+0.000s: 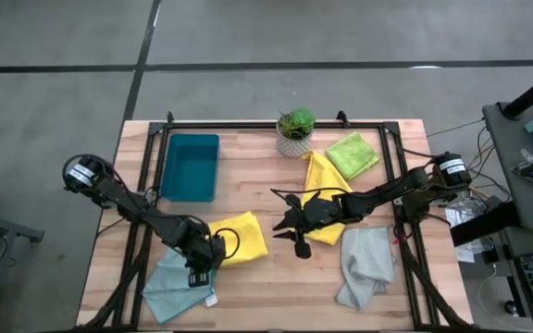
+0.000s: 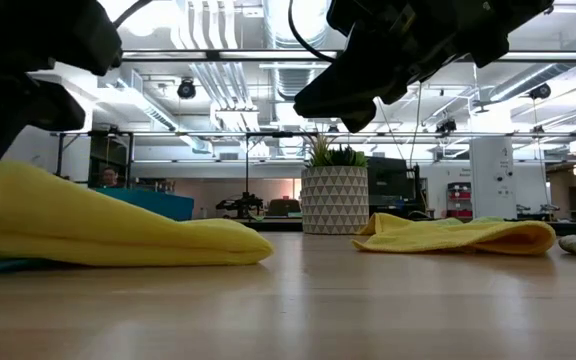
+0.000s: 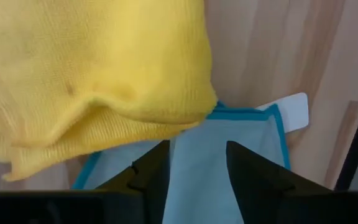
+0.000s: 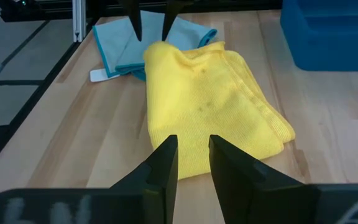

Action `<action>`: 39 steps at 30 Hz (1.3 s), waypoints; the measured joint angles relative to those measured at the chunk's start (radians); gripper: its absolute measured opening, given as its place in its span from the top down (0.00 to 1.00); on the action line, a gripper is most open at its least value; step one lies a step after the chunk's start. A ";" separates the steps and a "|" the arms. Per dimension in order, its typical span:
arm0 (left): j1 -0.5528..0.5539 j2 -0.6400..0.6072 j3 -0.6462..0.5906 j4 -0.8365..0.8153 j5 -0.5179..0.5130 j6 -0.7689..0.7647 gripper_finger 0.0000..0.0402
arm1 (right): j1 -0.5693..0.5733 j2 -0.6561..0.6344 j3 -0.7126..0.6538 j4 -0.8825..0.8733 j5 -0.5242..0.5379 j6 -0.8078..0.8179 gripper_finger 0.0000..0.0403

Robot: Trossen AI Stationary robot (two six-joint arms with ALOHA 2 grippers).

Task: Fold microfiber towels
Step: Fold the left yellow towel

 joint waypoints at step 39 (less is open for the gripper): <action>0.177 -0.033 -0.128 -0.066 -0.230 -0.655 0.65 | -0.220 0.001 -0.011 -0.041 -0.023 -0.161 0.80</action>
